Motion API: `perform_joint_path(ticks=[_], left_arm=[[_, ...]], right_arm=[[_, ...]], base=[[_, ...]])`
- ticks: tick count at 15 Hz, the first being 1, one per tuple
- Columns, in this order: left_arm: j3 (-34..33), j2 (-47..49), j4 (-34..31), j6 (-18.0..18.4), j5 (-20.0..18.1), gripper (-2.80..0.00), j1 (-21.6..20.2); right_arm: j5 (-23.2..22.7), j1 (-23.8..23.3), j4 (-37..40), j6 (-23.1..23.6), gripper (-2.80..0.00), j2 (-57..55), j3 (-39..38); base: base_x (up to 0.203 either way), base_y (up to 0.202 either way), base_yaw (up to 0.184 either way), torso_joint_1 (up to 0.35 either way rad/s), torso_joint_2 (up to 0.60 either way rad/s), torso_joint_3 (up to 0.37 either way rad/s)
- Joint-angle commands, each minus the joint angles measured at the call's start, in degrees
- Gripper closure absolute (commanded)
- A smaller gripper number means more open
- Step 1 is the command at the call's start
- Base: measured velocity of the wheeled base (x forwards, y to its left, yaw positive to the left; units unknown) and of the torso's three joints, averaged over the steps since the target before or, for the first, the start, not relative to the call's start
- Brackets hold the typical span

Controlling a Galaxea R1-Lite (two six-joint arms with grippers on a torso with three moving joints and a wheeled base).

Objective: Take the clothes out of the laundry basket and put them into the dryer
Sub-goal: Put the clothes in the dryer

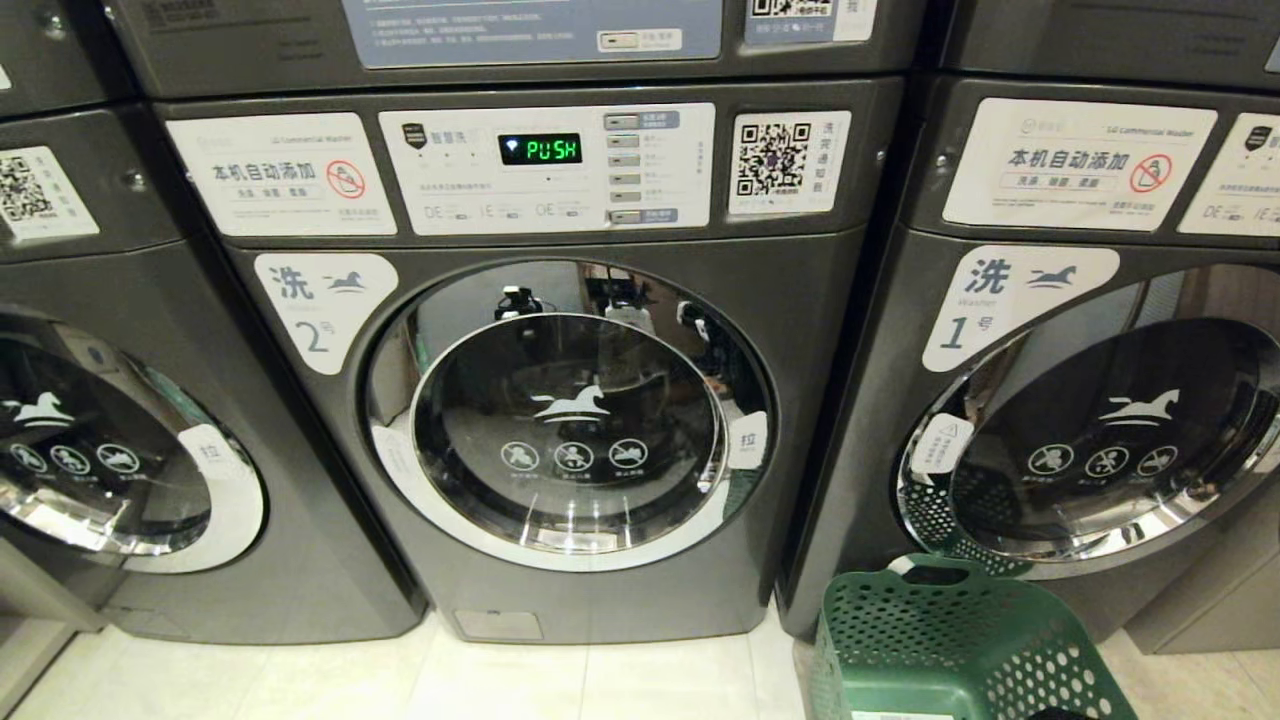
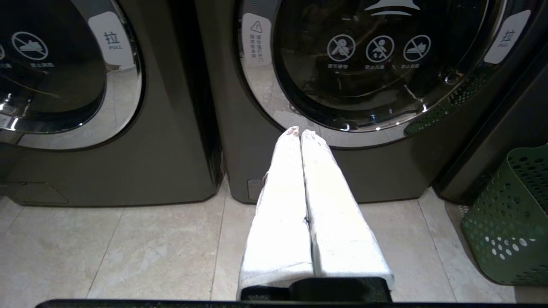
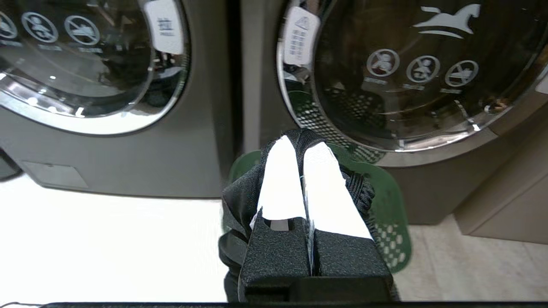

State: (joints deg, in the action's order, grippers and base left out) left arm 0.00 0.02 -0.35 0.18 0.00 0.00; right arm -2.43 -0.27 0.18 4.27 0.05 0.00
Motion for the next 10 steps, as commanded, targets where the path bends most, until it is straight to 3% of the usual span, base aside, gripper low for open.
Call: perform_joint_path(ticks=[1, 10], left_arm=[[0.00, -0.02, 0.00, -0.01, 0.00, 0.00, 0.00], [-0.09, -0.02, 0.00, -0.01, 0.00, 0.00, 0.00]], right_arm=[[-0.08, 0.00, -0.01, -0.04, 0.00, -0.05, 0.00], [-0.04, 0.00, -0.01, -0.05, 0.00, -0.05, 0.00]], base=[[0.000, 0.197, 0.001, 0.002, 0.00, -0.002], [0.000, 0.194, -0.002, 0.002, 0.00, 0.003]])
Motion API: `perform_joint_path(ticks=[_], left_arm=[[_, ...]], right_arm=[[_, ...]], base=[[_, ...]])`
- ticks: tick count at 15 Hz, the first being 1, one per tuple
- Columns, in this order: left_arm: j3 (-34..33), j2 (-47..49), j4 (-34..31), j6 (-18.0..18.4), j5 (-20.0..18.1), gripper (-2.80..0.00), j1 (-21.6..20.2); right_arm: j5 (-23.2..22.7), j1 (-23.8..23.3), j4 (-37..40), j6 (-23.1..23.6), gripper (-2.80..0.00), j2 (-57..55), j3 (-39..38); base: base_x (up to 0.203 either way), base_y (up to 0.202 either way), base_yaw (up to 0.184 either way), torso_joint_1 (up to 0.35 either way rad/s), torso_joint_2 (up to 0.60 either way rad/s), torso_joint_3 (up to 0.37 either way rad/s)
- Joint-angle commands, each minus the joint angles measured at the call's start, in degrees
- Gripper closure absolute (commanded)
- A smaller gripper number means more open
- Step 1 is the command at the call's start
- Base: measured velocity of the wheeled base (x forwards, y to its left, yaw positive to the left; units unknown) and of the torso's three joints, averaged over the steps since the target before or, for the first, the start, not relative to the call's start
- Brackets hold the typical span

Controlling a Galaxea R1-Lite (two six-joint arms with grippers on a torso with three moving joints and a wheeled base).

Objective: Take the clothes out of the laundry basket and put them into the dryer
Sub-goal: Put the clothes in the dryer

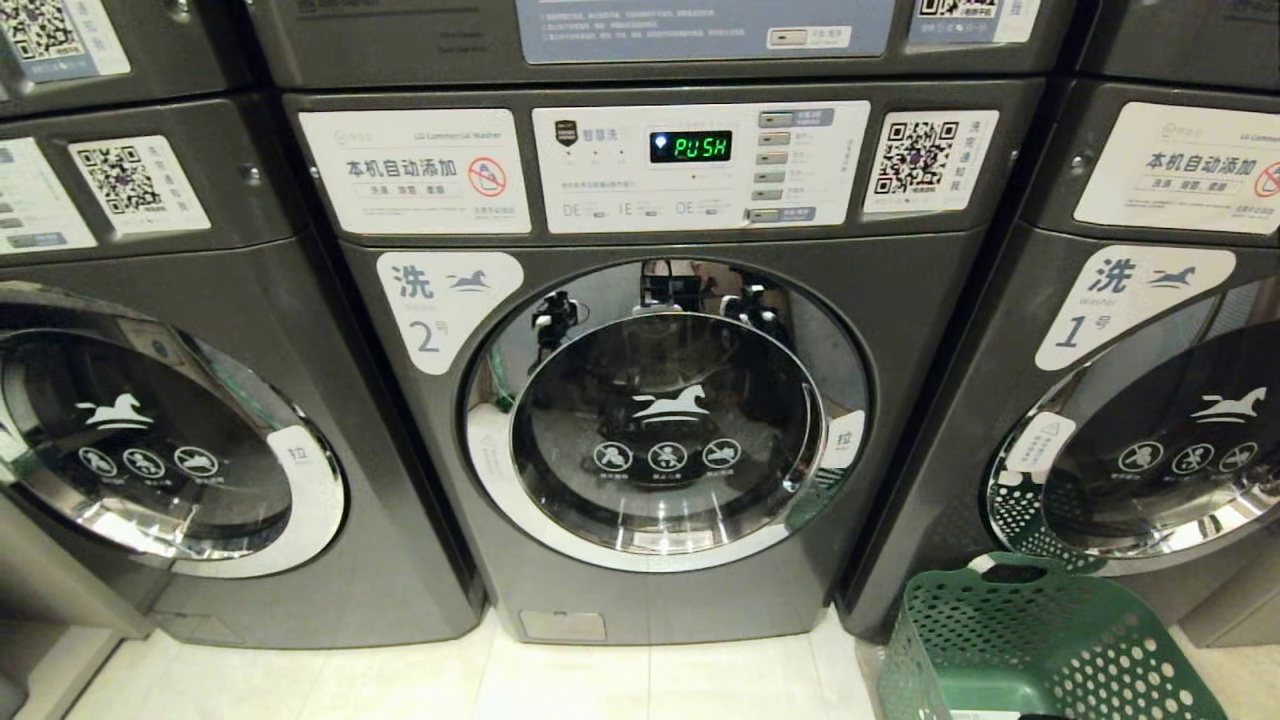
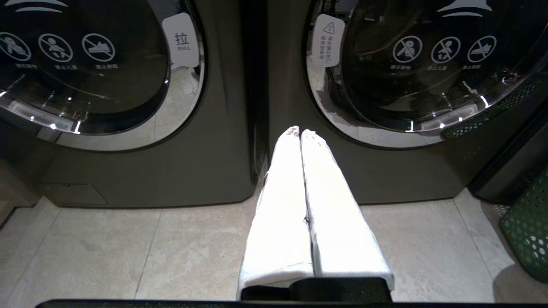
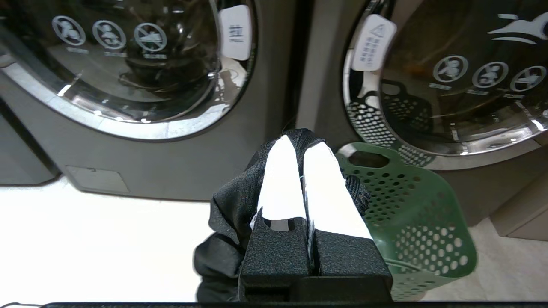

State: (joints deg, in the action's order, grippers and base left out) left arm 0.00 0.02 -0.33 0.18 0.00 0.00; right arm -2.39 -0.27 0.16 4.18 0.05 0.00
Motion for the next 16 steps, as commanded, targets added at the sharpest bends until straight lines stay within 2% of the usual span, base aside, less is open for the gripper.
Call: perform_joint_path(ticks=[1, 4, 13, 16], left_arm=[[-0.09, -0.02, -0.02, -0.01, 0.00, 0.00, 0.00], [-0.09, -0.02, -0.02, -0.01, 0.00, 0.00, 0.00], [-0.08, -0.02, -0.02, -0.01, 0.00, 0.00, 0.00], [-0.09, -0.02, -0.02, -0.01, 0.00, 0.00, 0.00]], right_arm=[[0.01, 0.00, 0.02, 0.04, 0.00, -0.05, 0.00], [-0.06, 0.00, 0.02, 0.04, 0.00, -0.05, 0.00], [0.02, 0.00, 0.02, 0.04, 0.00, -0.05, 0.00], [0.02, 0.00, 0.02, 0.04, 0.00, -0.05, 0.00]], base=[[0.000, 0.194, 0.000, 0.005, 0.00, 0.002], [0.000, 0.154, -0.001, -0.001, 0.00, 0.000], [0.000, 0.000, 0.000, 0.000, 0.00, 0.000], [0.000, 0.000, 0.000, 0.056, -0.23, -0.186]])
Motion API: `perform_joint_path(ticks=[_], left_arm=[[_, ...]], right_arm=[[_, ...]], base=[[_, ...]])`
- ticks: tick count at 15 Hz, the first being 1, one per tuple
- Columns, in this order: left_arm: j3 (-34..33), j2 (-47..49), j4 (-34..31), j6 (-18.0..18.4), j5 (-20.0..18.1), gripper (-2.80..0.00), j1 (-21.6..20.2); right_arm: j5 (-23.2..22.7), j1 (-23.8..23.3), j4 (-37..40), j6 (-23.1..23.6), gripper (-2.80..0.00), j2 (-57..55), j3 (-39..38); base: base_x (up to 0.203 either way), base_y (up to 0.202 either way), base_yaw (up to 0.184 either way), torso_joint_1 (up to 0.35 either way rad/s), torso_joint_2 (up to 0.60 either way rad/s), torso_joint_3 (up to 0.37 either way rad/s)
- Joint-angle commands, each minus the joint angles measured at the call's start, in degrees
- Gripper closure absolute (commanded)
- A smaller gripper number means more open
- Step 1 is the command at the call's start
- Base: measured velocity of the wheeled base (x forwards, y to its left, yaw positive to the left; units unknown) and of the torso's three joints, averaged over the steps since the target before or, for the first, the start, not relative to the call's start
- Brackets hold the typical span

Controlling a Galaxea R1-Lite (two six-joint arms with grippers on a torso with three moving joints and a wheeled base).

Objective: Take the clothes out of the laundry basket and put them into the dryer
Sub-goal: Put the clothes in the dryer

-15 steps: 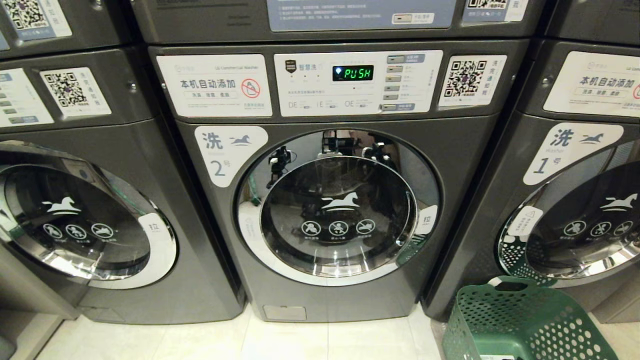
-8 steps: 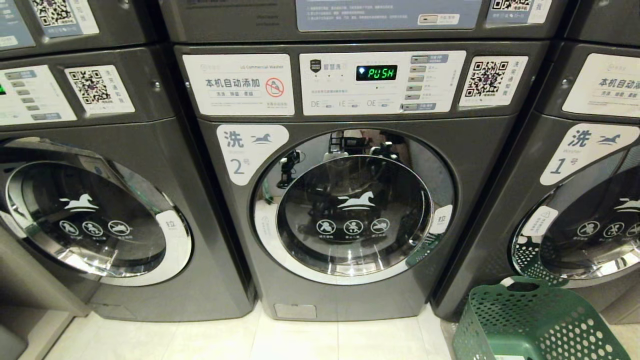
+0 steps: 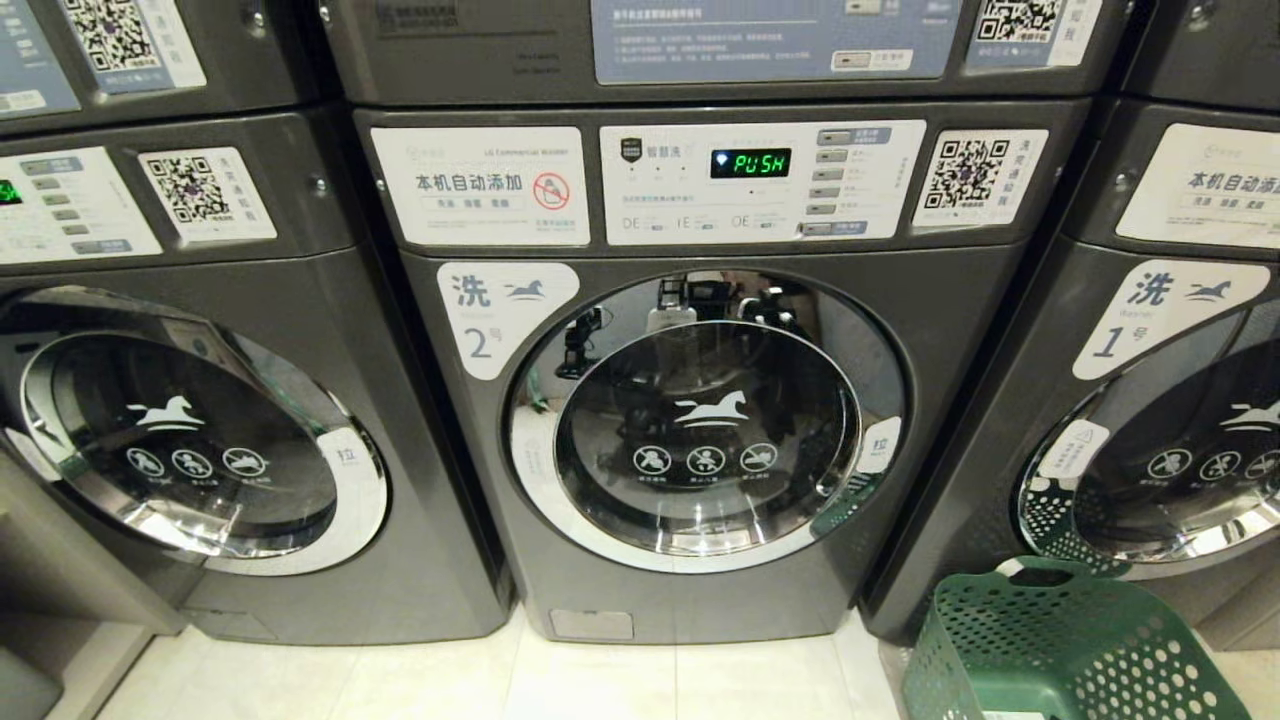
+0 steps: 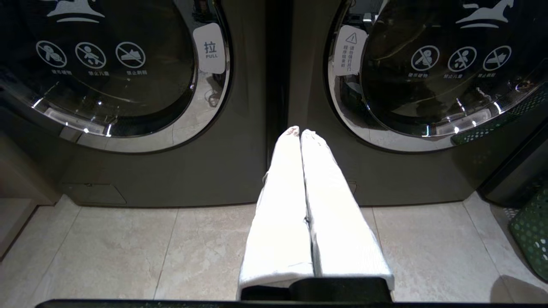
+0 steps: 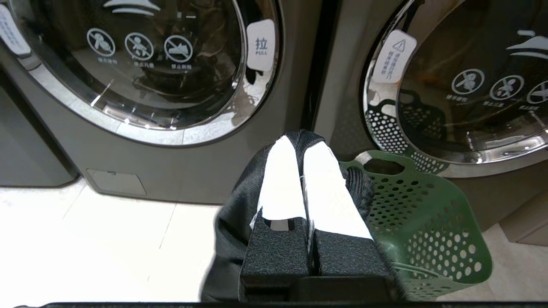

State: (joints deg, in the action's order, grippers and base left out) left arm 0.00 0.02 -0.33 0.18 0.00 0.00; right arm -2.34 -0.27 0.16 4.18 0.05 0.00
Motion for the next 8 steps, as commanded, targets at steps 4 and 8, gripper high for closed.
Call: perform_joint_path(ticks=[4, 8], left_arm=[[-0.07, -0.02, -0.02, -0.01, 0.00, 0.00, 0.00], [-0.09, -0.02, -0.02, -0.01, 0.00, 0.00, 0.00]], right_arm=[[-0.03, 0.00, -0.07, 0.04, 0.00, -0.05, 0.00], [-0.03, 0.00, -0.07, 0.03, 0.00, -0.05, 0.00]], base=[[0.000, 0.000, 0.000, 0.110, -0.43, -0.319], [0.000, 0.000, 0.000, 0.154, -0.47, -0.324]])
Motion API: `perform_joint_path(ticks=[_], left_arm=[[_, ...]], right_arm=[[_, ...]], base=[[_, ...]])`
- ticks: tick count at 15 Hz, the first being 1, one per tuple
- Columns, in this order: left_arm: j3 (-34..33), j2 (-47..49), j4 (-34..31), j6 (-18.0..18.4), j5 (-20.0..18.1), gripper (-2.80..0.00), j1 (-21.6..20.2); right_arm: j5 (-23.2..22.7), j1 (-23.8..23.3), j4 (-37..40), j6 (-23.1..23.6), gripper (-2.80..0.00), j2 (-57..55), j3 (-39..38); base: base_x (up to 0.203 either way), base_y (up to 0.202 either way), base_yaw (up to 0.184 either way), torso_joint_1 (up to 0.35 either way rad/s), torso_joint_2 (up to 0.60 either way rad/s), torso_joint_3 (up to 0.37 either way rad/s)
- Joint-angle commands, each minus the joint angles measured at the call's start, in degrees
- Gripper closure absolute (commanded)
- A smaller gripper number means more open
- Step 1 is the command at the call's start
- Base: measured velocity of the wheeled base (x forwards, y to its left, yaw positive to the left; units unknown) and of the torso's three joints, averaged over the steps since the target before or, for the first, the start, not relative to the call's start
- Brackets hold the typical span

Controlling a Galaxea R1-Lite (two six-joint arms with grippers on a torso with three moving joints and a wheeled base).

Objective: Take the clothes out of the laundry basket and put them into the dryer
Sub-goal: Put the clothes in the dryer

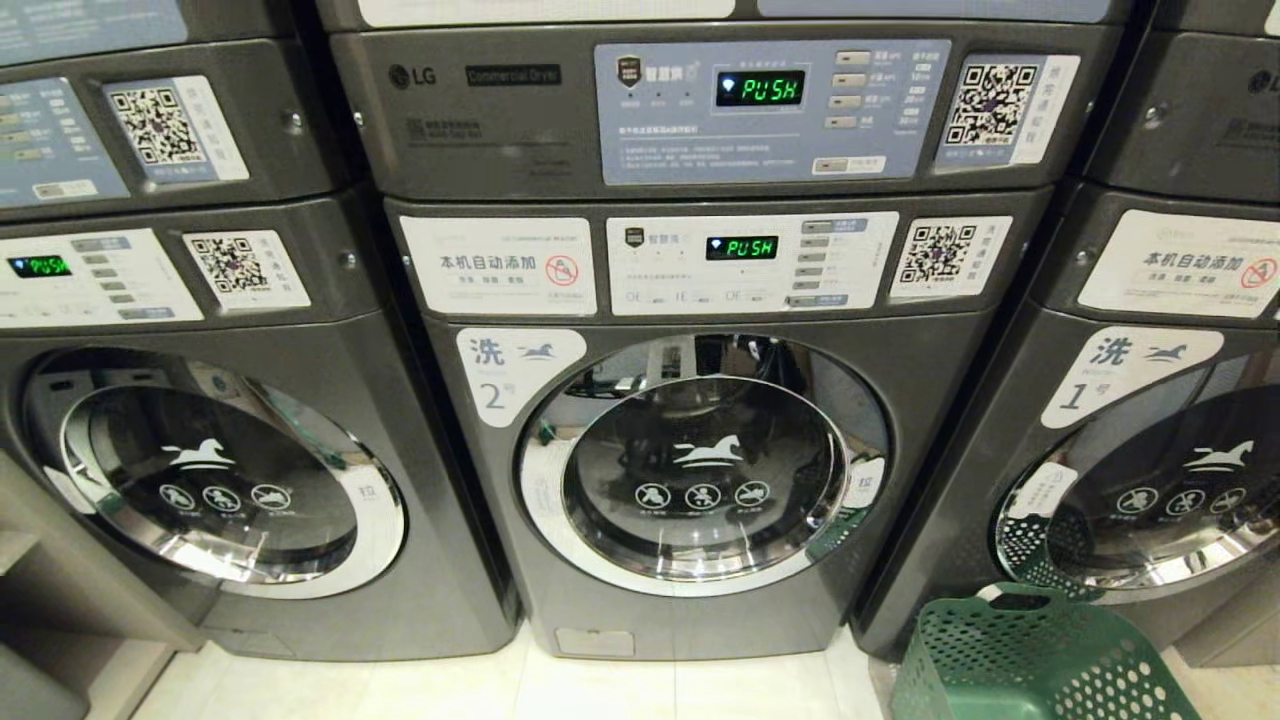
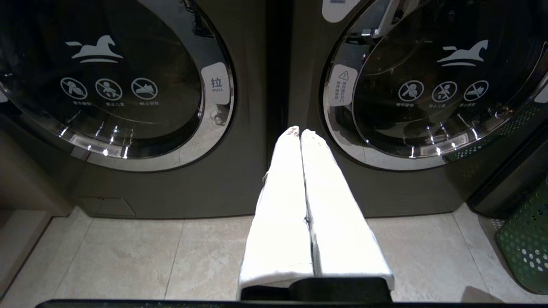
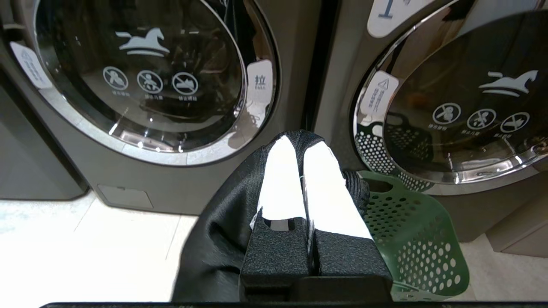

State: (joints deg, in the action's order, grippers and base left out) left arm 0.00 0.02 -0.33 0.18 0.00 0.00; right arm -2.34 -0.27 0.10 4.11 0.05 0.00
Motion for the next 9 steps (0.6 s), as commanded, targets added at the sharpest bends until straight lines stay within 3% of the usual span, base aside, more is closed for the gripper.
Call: perform_joint_path(ticks=[1, 9], left_arm=[[-0.09, -0.02, -0.02, -0.01, 0.00, 0.00, 0.00], [0.00, -0.02, -0.02, -0.01, 0.00, 0.00, 0.00]], right_arm=[[-0.03, 0.00, -0.01, 0.02, 0.00, -0.05, 0.00], [-0.03, 0.00, -0.01, -0.07, 0.00, -0.05, 0.00]], base=[[0.000, 0.000, 0.000, 0.161, -0.50, -0.325], [0.000, 0.000, 0.000, 0.199, -0.52, -0.323]])
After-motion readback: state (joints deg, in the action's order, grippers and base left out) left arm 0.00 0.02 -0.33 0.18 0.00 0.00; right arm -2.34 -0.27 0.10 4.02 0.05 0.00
